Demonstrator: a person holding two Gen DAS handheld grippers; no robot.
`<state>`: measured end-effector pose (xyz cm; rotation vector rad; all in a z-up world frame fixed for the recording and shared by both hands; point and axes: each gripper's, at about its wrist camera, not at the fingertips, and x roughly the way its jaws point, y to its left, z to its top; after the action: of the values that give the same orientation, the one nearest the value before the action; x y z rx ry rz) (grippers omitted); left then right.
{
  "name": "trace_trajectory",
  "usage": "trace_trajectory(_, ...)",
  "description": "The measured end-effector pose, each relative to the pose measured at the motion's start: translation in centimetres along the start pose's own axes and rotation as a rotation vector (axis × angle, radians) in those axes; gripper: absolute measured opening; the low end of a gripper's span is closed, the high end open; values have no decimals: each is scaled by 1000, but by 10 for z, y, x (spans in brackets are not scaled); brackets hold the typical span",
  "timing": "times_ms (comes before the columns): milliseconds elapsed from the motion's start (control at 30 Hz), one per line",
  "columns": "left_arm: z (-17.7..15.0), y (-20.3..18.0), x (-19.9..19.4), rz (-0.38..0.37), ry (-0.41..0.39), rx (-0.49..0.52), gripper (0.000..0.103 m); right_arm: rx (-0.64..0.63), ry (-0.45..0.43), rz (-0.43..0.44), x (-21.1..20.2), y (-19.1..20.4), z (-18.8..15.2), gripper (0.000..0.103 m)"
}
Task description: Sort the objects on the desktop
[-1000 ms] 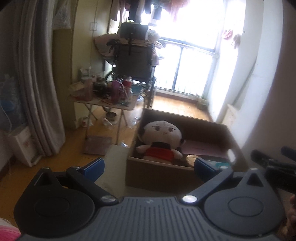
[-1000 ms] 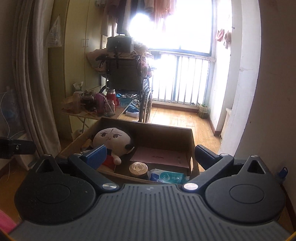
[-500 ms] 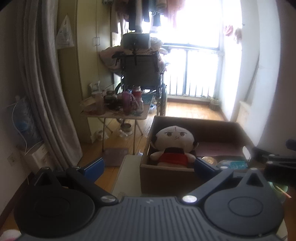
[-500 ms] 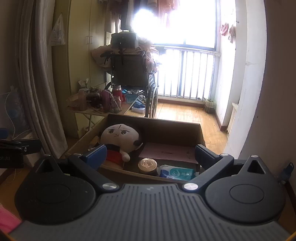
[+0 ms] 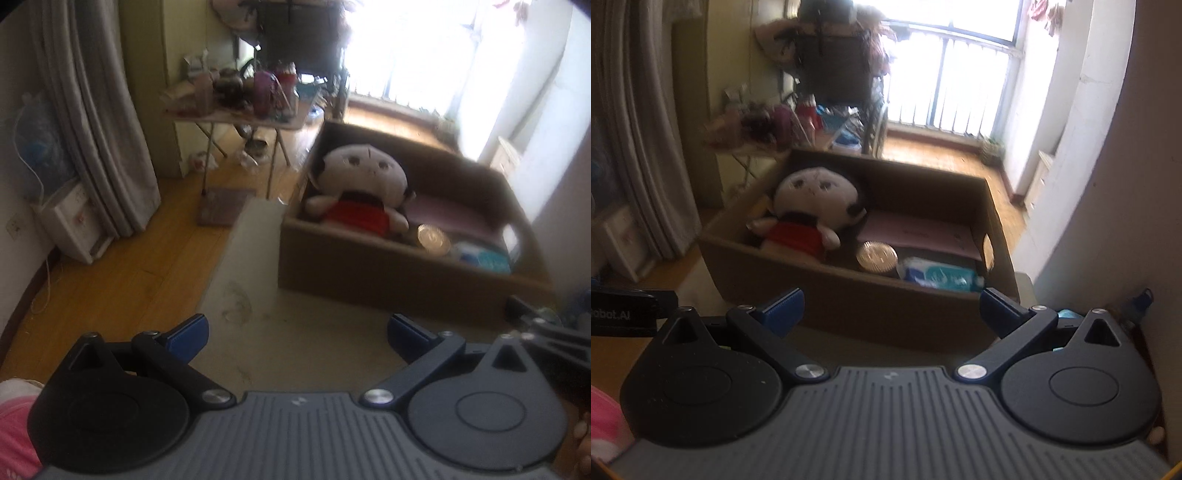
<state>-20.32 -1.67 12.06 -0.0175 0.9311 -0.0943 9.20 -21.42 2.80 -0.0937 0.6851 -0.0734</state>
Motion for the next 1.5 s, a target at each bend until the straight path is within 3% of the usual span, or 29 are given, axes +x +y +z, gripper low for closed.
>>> trace_trajectory(267,0,-13,13,-42,42,35,103,61,156,21,29,-2,-8,102)
trace_trajectory(867,18,-41,34,-108,58,77,103,109,191,-38,49,-26,5,102)
trace_trajectory(1500,21,-53,40,-97,60,115,103,134,208,-46,60,-35,7,102)
